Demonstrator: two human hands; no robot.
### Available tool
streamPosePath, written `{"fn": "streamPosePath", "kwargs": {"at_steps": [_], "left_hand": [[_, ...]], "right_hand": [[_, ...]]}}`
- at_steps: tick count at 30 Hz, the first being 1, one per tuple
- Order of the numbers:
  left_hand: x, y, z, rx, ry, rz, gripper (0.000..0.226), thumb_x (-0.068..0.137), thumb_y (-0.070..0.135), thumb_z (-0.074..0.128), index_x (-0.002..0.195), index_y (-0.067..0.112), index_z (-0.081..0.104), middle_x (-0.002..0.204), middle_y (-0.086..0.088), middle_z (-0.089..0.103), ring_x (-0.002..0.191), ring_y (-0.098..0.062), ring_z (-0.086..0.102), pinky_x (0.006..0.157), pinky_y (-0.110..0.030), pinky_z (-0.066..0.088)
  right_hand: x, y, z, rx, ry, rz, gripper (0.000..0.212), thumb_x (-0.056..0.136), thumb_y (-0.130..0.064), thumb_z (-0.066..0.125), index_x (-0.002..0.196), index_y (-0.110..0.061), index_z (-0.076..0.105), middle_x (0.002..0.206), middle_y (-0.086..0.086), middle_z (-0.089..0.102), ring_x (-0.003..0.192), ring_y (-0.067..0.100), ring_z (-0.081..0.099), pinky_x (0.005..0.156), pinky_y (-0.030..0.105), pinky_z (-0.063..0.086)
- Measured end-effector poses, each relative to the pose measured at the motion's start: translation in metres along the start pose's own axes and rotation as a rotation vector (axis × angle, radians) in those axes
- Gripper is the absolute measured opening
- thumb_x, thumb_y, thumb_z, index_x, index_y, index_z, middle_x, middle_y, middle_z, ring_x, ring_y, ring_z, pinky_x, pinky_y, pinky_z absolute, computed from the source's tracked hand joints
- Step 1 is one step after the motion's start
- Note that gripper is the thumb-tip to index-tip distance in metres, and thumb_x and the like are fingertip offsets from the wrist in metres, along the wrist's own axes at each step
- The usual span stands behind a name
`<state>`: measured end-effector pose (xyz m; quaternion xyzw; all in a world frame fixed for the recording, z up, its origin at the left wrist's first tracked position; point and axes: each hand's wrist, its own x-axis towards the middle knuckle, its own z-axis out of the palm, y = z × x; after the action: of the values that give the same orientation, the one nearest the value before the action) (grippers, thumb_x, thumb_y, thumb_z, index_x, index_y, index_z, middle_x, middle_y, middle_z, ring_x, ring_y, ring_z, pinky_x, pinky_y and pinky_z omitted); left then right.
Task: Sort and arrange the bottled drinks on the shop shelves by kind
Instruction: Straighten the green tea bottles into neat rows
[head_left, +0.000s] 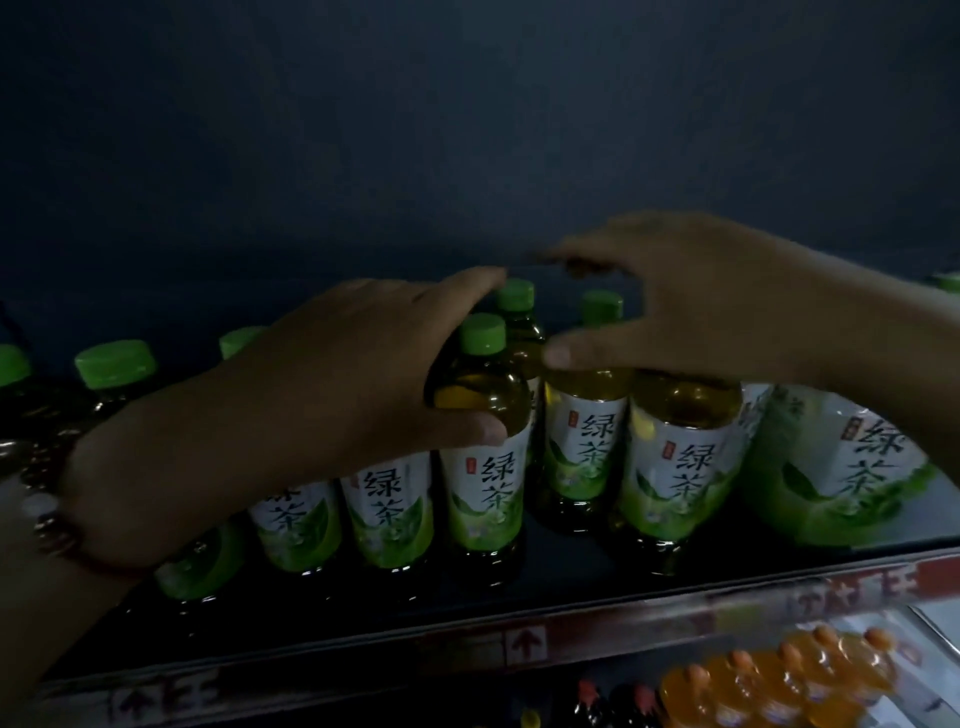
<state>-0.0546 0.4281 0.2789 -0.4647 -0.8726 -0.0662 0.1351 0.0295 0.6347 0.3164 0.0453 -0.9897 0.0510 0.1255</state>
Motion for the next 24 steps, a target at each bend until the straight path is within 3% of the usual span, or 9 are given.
{"fn": "streamPosePath", "kwargs": {"at_steps": [2, 4, 6, 9, 13, 24], "left_hand": [[0.002, -0.003, 0.002, -0.055, 0.009, -0.018, 0.089, 0.079, 0.053, 0.068, 0.152, 0.04, 0.018, 0.119, 0.015, 0.045, 0.1, 0.001, 0.029, 0.068, -0.003, 0.023], [0.0, 0.0, 0.002, 0.011, 0.0, -0.048, 0.091, 0.074, 0.071, 0.062, 0.15, 0.046, 0.019, 0.115, 0.015, 0.054, 0.094, -0.003, 0.037, 0.073, -0.014, 0.029], [0.0, -0.004, 0.003, 0.072, -0.01, -0.079, 0.097, 0.062, 0.089, 0.048, 0.146, 0.052, 0.016, 0.116, 0.013, 0.059, 0.094, -0.007, 0.041, 0.078, -0.027, 0.03], [-0.002, -0.005, 0.004, 0.086, -0.025, -0.11, 0.098, 0.059, 0.09, 0.046, 0.144, 0.057, 0.011, 0.115, 0.014, 0.057, 0.104, -0.011, 0.047, 0.08, -0.03, 0.031], [-0.002, -0.004, 0.004, 0.104, -0.035, -0.123, 0.098, 0.062, 0.087, 0.048, 0.146, 0.056, 0.009, 0.119, 0.016, 0.055, 0.108, -0.01, 0.046, 0.079, -0.029, 0.029], [-0.005, -0.005, 0.003, 0.082, -0.042, -0.12, 0.098, 0.063, 0.09, 0.045, 0.146, 0.056, 0.006, 0.111, 0.021, 0.044, 0.099, -0.004, 0.035, 0.081, -0.03, 0.031]], "right_hand": [[-0.013, 0.012, 0.011, -0.136, -0.077, 0.046, 0.102, 0.058, -0.085, 0.047, 0.147, -0.043, 0.017, 0.143, -0.013, 0.034, 0.125, 0.008, 0.036, 0.093, 0.027, 0.033], [-0.017, 0.02, 0.028, -0.267, -0.057, 0.027, 0.102, 0.062, -0.085, 0.047, 0.146, -0.042, 0.008, 0.147, -0.01, 0.028, 0.129, 0.016, 0.038, 0.093, 0.033, 0.04], [-0.017, 0.021, 0.036, -0.355, 0.066, 0.007, 0.09, 0.071, -0.077, 0.052, 0.143, -0.037, 0.015, 0.14, -0.005, 0.039, 0.118, 0.02, 0.05, 0.078, 0.033, 0.044], [-0.015, 0.018, 0.039, -0.448, 0.167, -0.016, 0.077, 0.077, -0.065, 0.06, 0.136, -0.033, 0.024, 0.126, -0.001, 0.051, 0.102, 0.022, 0.059, 0.062, 0.03, 0.035], [-0.014, 0.02, 0.041, -0.462, 0.187, -0.033, 0.075, 0.078, -0.054, 0.066, 0.136, -0.031, 0.025, 0.126, -0.001, 0.051, 0.103, 0.021, 0.058, 0.062, 0.029, 0.029], [0.008, 0.064, 0.041, -0.41, 0.13, 0.064, 0.083, 0.075, -0.053, 0.071, 0.141, -0.028, 0.027, 0.131, 0.005, 0.051, 0.111, 0.027, 0.056, 0.073, 0.031, 0.041]]}}
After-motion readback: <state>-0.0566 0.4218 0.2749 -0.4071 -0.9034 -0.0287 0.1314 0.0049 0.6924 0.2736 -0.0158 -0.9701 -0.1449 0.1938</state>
